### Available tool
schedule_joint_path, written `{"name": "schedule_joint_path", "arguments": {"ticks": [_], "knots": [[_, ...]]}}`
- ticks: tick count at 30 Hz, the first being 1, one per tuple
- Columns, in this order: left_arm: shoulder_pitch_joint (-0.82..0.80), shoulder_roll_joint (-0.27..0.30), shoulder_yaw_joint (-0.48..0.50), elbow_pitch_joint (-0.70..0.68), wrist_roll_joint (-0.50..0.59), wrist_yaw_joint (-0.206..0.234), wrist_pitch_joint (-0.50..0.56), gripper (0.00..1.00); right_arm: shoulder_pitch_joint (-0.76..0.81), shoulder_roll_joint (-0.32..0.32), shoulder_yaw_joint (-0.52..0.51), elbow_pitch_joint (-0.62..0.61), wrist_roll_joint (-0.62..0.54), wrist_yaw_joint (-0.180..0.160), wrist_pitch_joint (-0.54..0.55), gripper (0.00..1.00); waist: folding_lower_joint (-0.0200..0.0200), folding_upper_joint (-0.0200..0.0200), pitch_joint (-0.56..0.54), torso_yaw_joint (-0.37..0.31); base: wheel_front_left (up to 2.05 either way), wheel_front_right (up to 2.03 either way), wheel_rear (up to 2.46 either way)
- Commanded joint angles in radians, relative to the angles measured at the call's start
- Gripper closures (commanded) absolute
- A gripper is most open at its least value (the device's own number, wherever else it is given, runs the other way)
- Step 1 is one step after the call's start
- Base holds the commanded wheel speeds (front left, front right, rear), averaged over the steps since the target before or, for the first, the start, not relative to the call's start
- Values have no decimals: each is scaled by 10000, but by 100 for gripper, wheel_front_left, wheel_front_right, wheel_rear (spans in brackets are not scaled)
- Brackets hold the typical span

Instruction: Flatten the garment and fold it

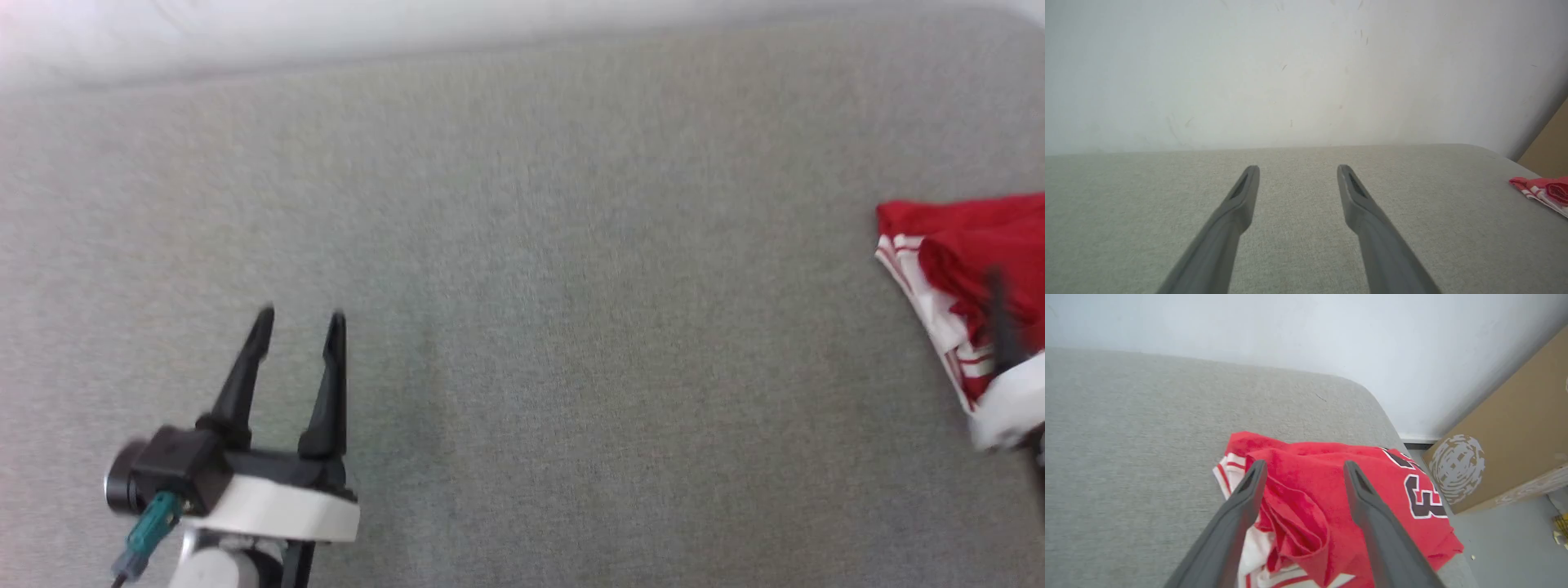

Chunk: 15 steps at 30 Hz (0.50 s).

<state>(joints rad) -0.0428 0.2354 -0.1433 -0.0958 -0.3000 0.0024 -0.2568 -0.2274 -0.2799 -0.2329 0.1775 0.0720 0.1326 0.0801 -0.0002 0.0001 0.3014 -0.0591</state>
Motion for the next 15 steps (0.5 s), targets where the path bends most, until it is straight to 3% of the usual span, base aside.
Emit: {"name": "schedule_joint_path", "arguments": {"ticks": [1, 5, 8, 15], "knots": [[189, -104, 94, 70, -168, 80, -37, 0, 311, 343, 162, -300, 19, -19, -165, 0, 2, -1, -1069, 210, 0, 0, 0], [584, -150, 90, 165, -208, 160, -10, 0, 902, 1080, 530, -1058, -197, -19, -385, 0, 2, -1, -1563, 321, 0, 0, 0], [709, -41, -28, 213, -112, 102, 59, 0, 1069, 1244, 621, -1394, -278, -19, -498, 0, 2, -1, -1759, 373, 0, 0, 0], [939, -59, -1, 215, 244, 467, 14, 0, 1633, 1792, 644, -2336, -691, -19, -1077, 0, 2, -1, -2298, 565, 0, 0, 0]]}}
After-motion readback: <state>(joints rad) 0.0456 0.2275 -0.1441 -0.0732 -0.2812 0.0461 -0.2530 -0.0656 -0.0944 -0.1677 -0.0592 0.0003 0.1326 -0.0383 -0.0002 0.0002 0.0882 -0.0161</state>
